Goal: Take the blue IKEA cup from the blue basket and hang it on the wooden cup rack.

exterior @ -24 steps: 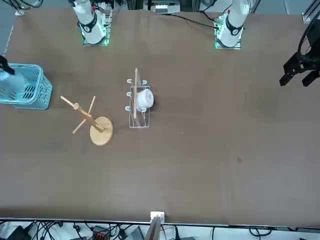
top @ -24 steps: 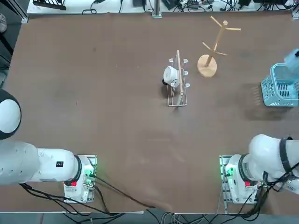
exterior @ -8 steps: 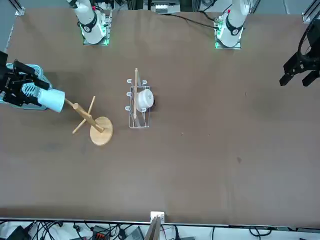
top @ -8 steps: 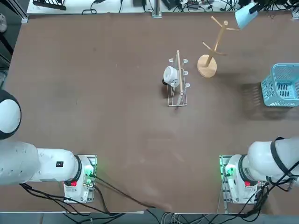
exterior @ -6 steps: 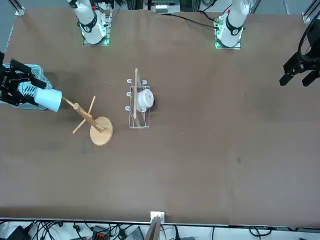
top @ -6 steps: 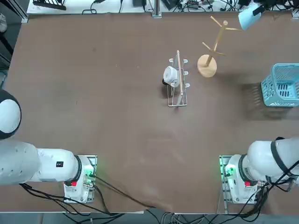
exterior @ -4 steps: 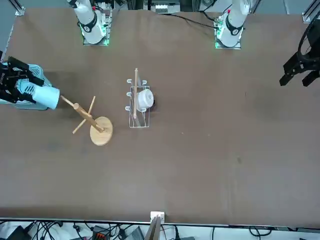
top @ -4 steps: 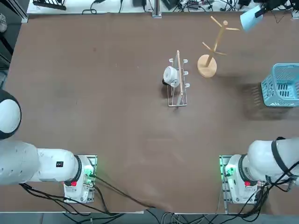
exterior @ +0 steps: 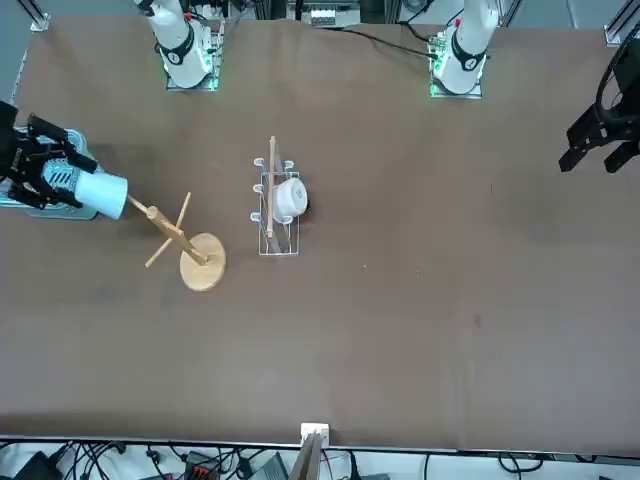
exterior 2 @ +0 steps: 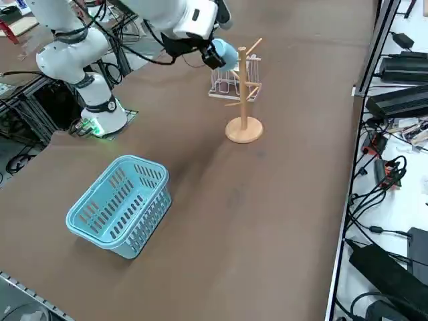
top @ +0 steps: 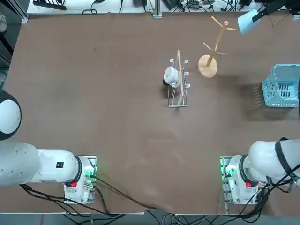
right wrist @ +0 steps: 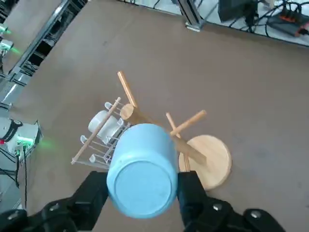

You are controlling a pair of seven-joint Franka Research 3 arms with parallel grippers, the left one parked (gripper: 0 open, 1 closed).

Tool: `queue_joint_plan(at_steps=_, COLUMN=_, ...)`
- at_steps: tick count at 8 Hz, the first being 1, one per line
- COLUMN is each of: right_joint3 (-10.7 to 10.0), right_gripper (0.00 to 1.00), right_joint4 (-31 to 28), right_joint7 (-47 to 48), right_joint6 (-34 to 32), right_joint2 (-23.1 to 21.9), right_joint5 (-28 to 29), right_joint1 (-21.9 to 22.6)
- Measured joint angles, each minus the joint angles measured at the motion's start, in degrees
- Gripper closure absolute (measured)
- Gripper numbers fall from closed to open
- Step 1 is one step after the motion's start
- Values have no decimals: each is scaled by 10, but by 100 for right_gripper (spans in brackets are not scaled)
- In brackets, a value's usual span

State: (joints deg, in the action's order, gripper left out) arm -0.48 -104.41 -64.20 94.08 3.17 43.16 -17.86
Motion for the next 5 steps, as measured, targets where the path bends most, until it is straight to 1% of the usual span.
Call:
queue_joint_plan(at_steps=2, right_joint3=1, right_gripper=18, right_joint4=-18, right_joint7=-22, right_joint6=19, right_joint2=0, right_joint5=19, right_joint1=1)
queue_joint_plan(at_steps=5, right_joint3=5, right_gripper=18, right_joint4=-26, right_joint7=-30, right_joint6=41, right_joint2=4, right_joint5=29, right_joint1=9)
